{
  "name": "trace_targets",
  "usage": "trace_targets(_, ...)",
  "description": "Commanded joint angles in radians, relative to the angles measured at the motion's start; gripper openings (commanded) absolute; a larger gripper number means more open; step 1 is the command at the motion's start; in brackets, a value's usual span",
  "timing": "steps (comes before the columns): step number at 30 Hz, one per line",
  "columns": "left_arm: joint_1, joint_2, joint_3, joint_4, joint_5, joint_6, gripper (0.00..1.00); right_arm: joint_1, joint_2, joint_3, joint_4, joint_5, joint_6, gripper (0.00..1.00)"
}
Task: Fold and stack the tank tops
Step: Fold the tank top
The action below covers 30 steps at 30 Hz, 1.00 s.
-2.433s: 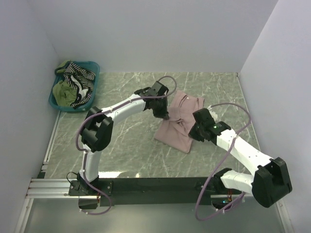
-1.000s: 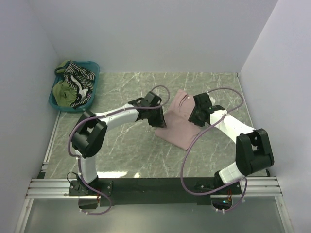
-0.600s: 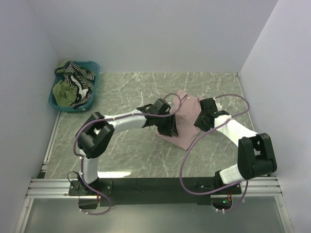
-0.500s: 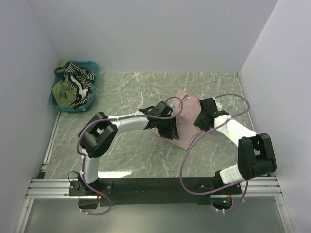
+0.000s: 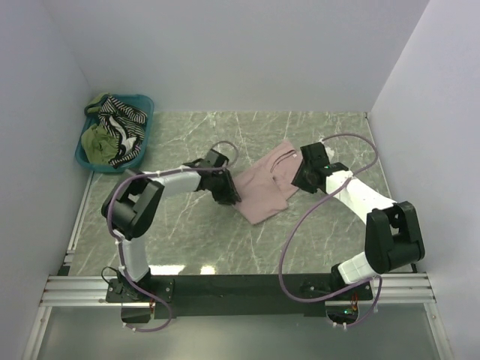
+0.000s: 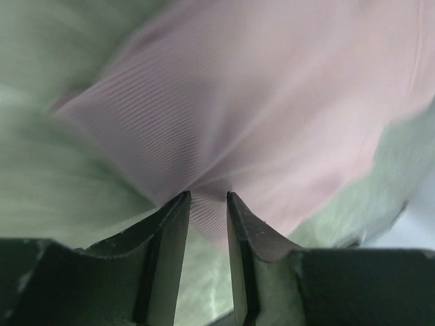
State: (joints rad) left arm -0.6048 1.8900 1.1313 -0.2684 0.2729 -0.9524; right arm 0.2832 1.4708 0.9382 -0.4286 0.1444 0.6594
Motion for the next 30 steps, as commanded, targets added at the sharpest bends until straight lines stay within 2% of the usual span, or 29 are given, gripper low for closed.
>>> trace_targets(1, 0.086, 0.004, 0.004, -0.121, -0.202, 0.061, 0.37, 0.051, 0.013, 0.062, -0.001, 0.003, -0.006, 0.42)
trace_targets(3, 0.132, 0.006, 0.042, -0.150, -0.251, 0.081, 0.39, 0.089, 0.016, 0.071, -0.001, 0.001, -0.003, 0.41)
trace_targets(8, 0.226, 0.020, 0.146, -0.187, -0.270, 0.145, 0.52, 0.146, 0.063, 0.116, -0.006, -0.002, -0.014, 0.42)
trace_targets(12, 0.241, 0.011, 0.257, -0.201, -0.248, 0.196, 0.60, 0.162, 0.108, 0.169, 0.020, -0.043, -0.040, 0.42)
trace_targets(14, 0.240, -0.026, 0.254, -0.189, -0.221, 0.198, 0.62, 0.171, 0.150, 0.230, 0.025, -0.054, -0.059, 0.42)
trace_targets(19, 0.240, -0.130, 0.135, -0.184, -0.193, 0.161, 0.61, 0.211, 0.275, 0.446, 0.005, -0.051, -0.161, 0.44)
trace_targets(25, 0.208, -0.262, -0.100, -0.097, -0.117, 0.119, 0.58, 0.211, 0.570, 0.758, -0.094, -0.055, -0.247, 0.44)
trace_targets(30, 0.163, -0.269, -0.156, -0.054, -0.095, 0.121, 0.58, 0.208, 0.652, 0.815, -0.078, -0.074, -0.268, 0.44)
